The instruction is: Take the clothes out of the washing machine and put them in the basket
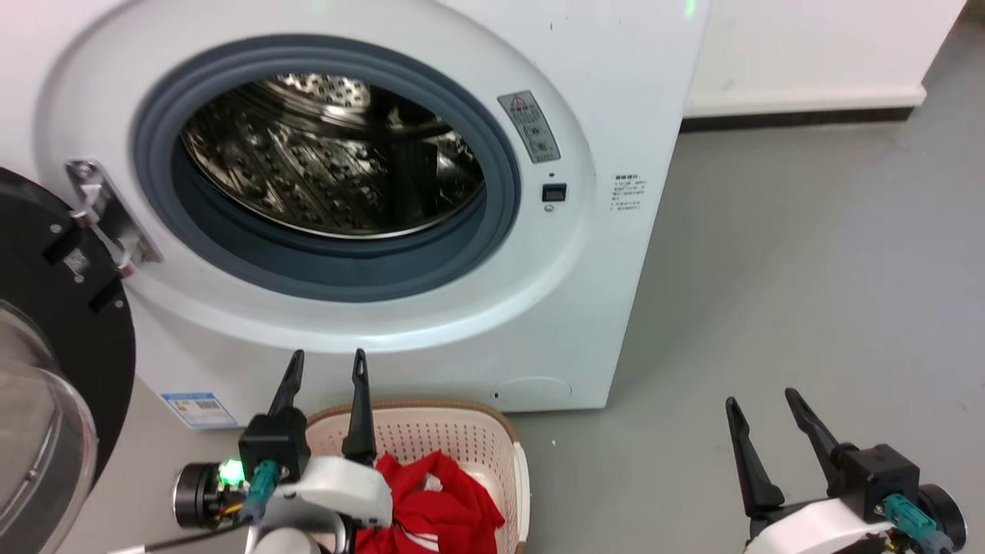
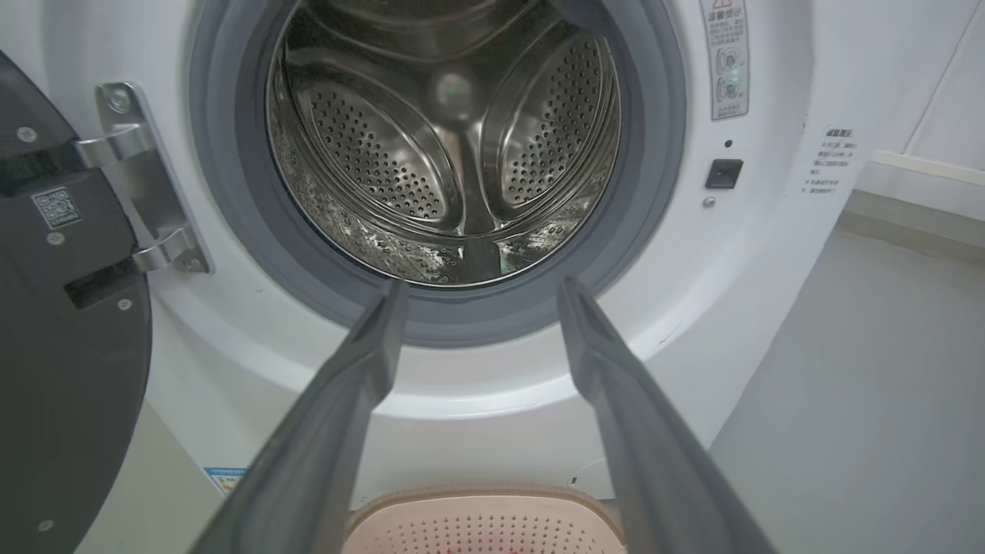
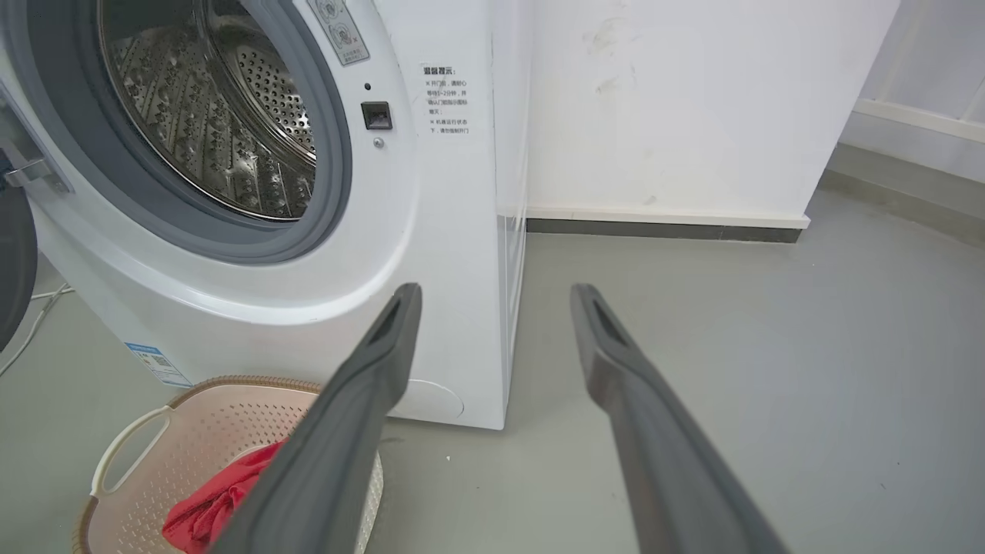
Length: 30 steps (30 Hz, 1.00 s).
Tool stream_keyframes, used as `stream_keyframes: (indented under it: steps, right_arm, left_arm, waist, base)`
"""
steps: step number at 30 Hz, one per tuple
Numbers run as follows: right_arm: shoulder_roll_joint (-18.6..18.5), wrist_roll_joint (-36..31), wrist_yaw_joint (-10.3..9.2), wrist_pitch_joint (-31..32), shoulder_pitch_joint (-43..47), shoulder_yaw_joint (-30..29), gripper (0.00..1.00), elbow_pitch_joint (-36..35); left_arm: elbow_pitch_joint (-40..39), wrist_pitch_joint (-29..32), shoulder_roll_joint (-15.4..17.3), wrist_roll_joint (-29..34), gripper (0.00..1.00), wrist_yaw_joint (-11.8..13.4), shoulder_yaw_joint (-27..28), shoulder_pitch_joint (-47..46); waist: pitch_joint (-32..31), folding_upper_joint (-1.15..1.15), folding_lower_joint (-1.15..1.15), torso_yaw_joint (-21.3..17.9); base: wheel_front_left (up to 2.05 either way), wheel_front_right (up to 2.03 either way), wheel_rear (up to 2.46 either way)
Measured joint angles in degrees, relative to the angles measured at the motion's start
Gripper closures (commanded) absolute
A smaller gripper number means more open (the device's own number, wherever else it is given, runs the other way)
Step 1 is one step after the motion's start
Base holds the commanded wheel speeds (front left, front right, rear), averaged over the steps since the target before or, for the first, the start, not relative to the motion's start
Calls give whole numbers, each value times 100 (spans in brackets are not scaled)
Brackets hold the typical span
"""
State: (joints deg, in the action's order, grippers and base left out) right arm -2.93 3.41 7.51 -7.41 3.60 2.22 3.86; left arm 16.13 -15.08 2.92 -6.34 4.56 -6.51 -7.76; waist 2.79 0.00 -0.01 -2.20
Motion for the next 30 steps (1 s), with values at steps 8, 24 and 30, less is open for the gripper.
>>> stream_keyframes:
  steps: [8, 24, 30]
  right_arm:
    - [1, -46, 0, 74, 336, -15, 0, -244]
    - [1, -47, 0, 141, 415, 1, 0, -527]
    - [1, -46, 0, 149, 415, 2, 0, -523]
  left_arm:
    - [-460, 1, 49, 114, 0, -2, -118, 615]
    - [-1031, 205, 115, 144, 0, 47, -282, 951]
    - [-1033, 209, 140, 104, 0, 89, -290, 951]
  waist:
    - [-436, 0, 0, 143]
    - [-446, 0, 2, 246]
    - [-424, 0, 2, 235]
  base:
    - [0, 0, 0]
    - [0, 0, 0]
    - [0, 0, 0]
